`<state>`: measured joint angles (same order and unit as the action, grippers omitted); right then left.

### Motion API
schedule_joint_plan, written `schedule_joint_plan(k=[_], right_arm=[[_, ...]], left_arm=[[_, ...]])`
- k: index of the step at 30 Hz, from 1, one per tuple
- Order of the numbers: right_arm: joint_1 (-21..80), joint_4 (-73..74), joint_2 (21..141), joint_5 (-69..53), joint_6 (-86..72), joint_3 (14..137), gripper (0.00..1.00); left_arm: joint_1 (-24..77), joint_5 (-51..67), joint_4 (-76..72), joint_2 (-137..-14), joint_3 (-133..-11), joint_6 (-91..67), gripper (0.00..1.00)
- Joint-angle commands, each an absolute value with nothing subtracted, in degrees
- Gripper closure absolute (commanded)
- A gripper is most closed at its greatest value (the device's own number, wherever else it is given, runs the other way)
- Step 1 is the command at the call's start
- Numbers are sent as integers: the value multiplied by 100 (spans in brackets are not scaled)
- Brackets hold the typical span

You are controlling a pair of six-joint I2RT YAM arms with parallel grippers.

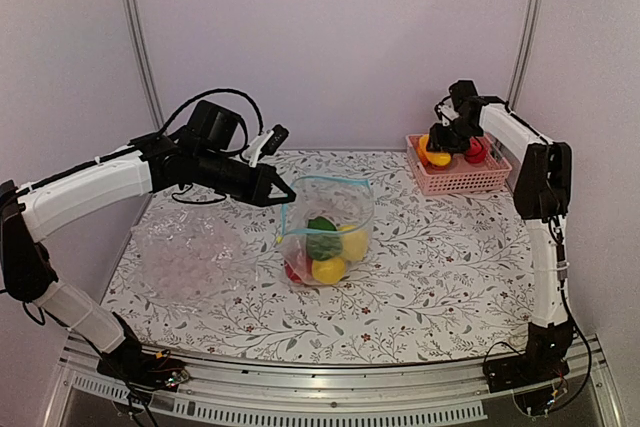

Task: Place the food in the zip-top bag and seal the zipper
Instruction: Pick up the fake fruit from the bin, then place the fake fruit in the zipper food storage bag.

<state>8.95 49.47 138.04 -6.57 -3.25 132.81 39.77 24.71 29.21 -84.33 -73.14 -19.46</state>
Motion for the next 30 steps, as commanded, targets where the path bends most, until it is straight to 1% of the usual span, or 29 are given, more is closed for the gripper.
schedule_joint_plan(k=[1, 7, 12, 18, 25, 30], right_arm=[[872, 4691, 13237, -669, -405, 13017, 55], [866, 4530, 12807, -806, -454, 12662, 55], [870, 4389, 12310, -1185, -649, 12292, 55], [1028, 3751, 11052, -1721, -1041, 11113, 55], [1876, 3612, 9578, -1559, -1057, 10114, 54], [2949, 3616, 8805, -1272, -1101, 9642, 53]], left_arm=[[4052, 2446, 2936, -8282, -7331, -1864, 100], [4052, 2449, 2931, -8271, -7330, -1875, 100], [4054, 2452, 2927, -8279, -7321, -1882, 100], [4063, 2461, 2916, -8288, -7321, -1890, 100], [4087, 2470, 2906, -8289, -7313, -1907, 100], [4116, 2457, 2896, -8266, -7304, -1899, 100]])
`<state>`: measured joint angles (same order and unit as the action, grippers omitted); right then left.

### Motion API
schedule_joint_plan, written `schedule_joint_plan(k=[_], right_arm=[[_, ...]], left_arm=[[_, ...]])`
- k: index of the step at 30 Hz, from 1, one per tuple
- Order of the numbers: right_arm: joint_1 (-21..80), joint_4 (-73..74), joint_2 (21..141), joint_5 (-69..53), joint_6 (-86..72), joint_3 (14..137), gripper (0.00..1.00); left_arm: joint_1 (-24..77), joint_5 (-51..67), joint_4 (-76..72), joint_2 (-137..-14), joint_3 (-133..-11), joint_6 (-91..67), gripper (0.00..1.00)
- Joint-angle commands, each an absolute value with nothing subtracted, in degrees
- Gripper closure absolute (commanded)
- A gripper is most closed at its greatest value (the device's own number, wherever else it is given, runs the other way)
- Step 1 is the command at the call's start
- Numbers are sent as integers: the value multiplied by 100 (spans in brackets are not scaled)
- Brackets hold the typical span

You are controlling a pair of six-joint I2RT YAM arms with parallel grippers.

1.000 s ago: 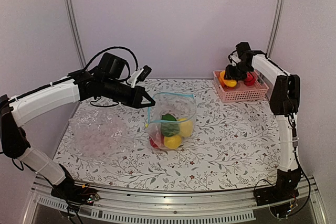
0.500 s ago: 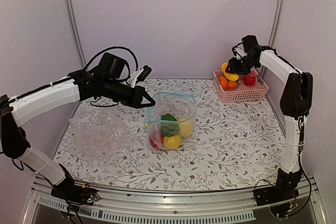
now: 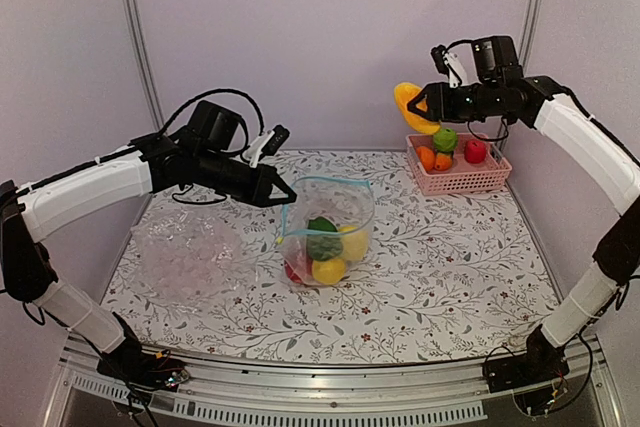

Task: Place the food in the zip-top bag and seal the zipper
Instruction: Place the fake fruit in the zipper food storage bag.

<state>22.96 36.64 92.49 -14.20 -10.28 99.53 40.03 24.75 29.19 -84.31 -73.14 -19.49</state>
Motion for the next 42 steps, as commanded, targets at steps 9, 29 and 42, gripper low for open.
schedule_joint_plan(k=[9, 29, 42], right_arm=[[4711, 3438, 8477, -1145, -680, 9043, 52], [5461, 3464, 9112, -804, -430, 8537, 51], [5726, 4141, 9853, 1201, -497, 9227, 51]], left_arm=[[4131, 2452, 2886, -8237, -7306, -1903, 100], [4144, 2443, 2889, -8244, -7295, -1893, 100], [4149, 2450, 2882, -8288, -7295, -1897, 100]])
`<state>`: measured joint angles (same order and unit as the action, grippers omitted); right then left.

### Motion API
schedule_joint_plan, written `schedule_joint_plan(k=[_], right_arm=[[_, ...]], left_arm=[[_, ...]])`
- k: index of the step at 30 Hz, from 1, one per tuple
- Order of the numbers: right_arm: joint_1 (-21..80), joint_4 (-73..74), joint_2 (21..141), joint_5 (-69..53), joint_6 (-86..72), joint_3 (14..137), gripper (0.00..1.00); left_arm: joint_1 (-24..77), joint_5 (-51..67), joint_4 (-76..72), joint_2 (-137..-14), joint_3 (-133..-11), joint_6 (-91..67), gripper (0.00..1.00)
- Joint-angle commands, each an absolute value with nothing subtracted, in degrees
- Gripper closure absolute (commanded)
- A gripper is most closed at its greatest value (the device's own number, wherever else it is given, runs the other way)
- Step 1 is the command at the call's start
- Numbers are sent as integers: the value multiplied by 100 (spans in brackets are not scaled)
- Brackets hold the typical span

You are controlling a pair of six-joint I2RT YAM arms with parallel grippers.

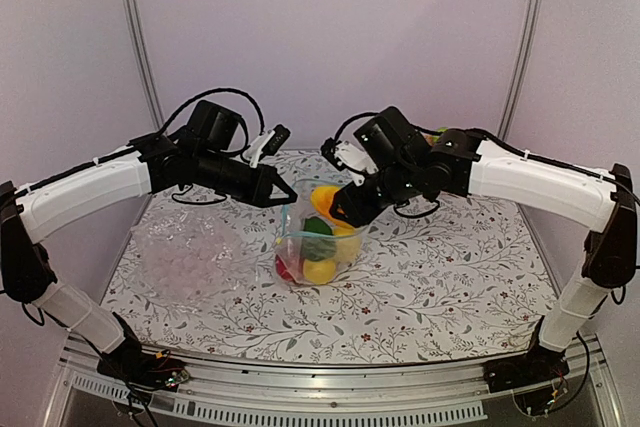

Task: Place the food in the zip-top bag and seal the zipper
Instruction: Place the fake fruit in the zipper food storage bag.

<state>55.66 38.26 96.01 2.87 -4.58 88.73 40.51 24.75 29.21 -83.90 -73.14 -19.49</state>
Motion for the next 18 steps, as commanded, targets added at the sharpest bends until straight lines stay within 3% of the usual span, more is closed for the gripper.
schedule_joint_plan(k=[1, 11, 18], right_arm=[[5734, 4189, 9890, 1337, -520, 9278, 51], [5739, 4182, 9789, 1234, -687, 9377, 24], [5733, 4097, 9133, 772, -909, 9351, 20]], left_arm=[[4148, 2452, 2887, -8288, -7295, -1898, 100], [4149, 2443, 2889, -8315, -7295, -1882, 100], [4148, 2452, 2891, -8324, -7295, -1890, 100]])
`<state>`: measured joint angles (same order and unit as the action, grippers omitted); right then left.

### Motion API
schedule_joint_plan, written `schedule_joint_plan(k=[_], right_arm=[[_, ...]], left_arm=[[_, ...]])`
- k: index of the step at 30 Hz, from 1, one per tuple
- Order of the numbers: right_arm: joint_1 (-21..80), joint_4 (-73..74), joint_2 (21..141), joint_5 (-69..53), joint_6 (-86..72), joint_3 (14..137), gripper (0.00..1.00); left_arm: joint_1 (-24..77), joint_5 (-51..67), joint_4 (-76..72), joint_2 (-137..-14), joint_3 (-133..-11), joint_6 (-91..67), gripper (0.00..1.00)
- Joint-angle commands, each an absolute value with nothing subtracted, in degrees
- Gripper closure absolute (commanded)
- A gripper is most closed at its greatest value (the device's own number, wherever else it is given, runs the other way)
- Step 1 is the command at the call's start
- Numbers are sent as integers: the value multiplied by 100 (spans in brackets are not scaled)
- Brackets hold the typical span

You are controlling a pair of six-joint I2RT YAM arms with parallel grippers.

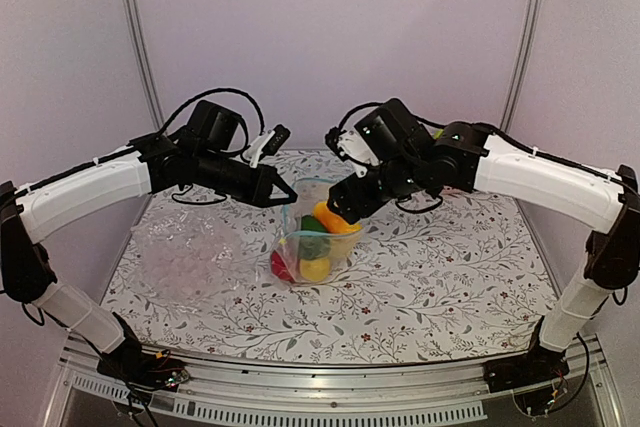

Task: Place the food in the zip-top bag and seal the zipper
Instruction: Place the fake fruit in the zipper food storage bag.

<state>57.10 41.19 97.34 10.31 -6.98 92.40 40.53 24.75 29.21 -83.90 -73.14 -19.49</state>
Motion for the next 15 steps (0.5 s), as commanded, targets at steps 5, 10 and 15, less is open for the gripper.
schedule_joint_plan(k=[5, 10, 15], right_arm=[[5726, 4140, 8773, 1136, -1342, 9158, 20], [5707, 4361, 8732, 1480, -1813, 8921, 23], [5533, 4412, 8778, 1425, -2363, 8623, 28]], left_arm=[[4148, 2470, 2891, -8333, -7295, -1895, 100], [4153, 2474, 2891, -8338, -7295, -1898, 100], [4148, 2504, 2886, -8351, -7295, -1903, 100]])
